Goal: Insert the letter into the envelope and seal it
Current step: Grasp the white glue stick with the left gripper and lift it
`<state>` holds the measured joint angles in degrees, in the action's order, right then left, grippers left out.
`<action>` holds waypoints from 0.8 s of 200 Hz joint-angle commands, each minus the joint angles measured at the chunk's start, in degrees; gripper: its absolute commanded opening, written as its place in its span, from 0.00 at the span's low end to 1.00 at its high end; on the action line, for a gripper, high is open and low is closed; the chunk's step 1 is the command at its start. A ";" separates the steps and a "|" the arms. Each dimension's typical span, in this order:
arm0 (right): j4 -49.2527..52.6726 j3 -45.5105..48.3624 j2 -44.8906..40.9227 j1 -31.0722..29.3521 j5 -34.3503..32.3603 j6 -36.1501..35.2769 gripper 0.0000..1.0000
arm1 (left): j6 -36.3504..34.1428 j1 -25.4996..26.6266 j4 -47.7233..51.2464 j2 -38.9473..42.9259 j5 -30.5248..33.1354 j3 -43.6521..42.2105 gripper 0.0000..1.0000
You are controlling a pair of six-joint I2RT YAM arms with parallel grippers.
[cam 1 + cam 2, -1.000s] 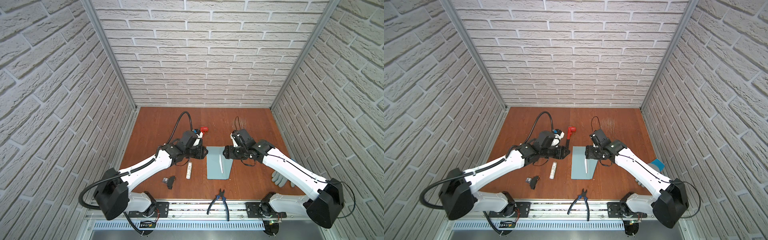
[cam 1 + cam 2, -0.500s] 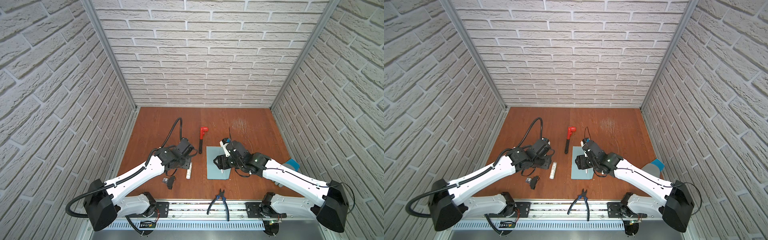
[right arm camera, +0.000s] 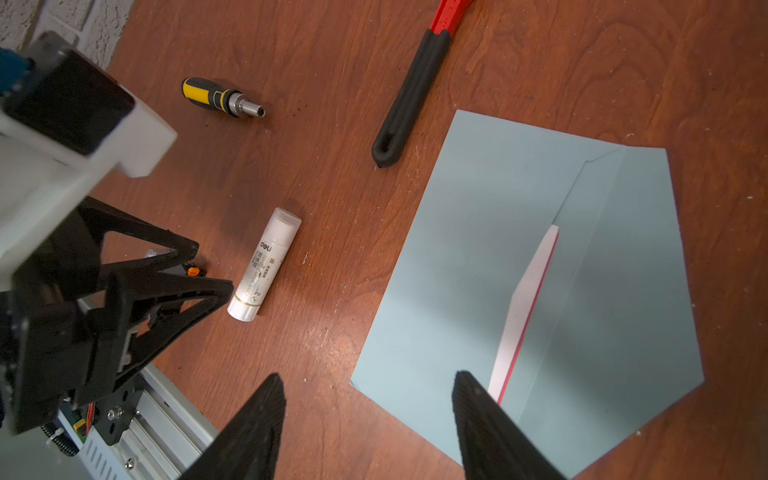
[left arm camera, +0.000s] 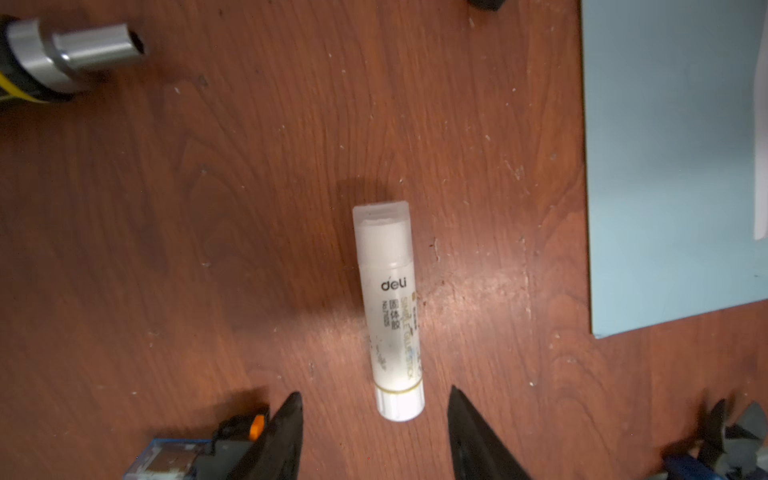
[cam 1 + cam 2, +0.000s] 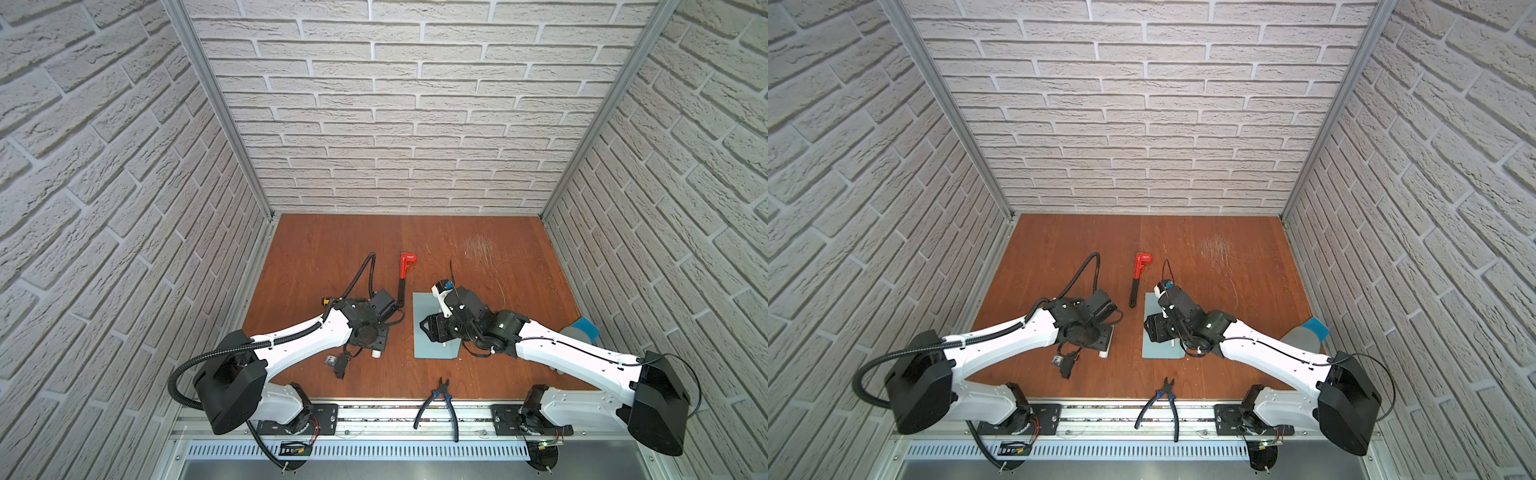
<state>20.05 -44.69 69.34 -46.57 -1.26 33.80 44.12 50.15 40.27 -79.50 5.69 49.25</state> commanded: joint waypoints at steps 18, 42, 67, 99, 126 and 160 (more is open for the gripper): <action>-3.35 0.73 0.36 -0.63 0.01 -1.02 0.66 | 1.32 0.34 -3.30 -3.41 0.20 -0.51 0.54; -3.27 0.89 0.44 -0.72 0.03 -1.28 0.66 | 0.69 0.32 -3.55 -5.42 0.48 -0.48 0.53; -3.27 0.94 0.61 -0.72 0.04 -1.37 0.66 | 0.13 0.07 -3.74 -7.18 0.63 -0.39 0.49; -3.20 0.99 0.84 -0.72 0.11 -1.76 0.65 | -1.02 -0.61 -4.04 -8.33 -0.11 0.10 0.45; -3.00 0.76 0.80 -0.72 0.03 -2.24 0.65 | -2.03 -1.42 -4.40 -9.17 -0.97 0.04 0.38; -2.65 0.46 1.22 -0.67 0.07 -2.75 0.65 | -3.23 -2.41 -4.24 -9.96 -1.30 0.38 0.32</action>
<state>18.63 -44.40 70.08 -46.74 -1.23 32.23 42.41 48.71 36.21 -88.53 4.67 49.23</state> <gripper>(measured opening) 0.651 0.328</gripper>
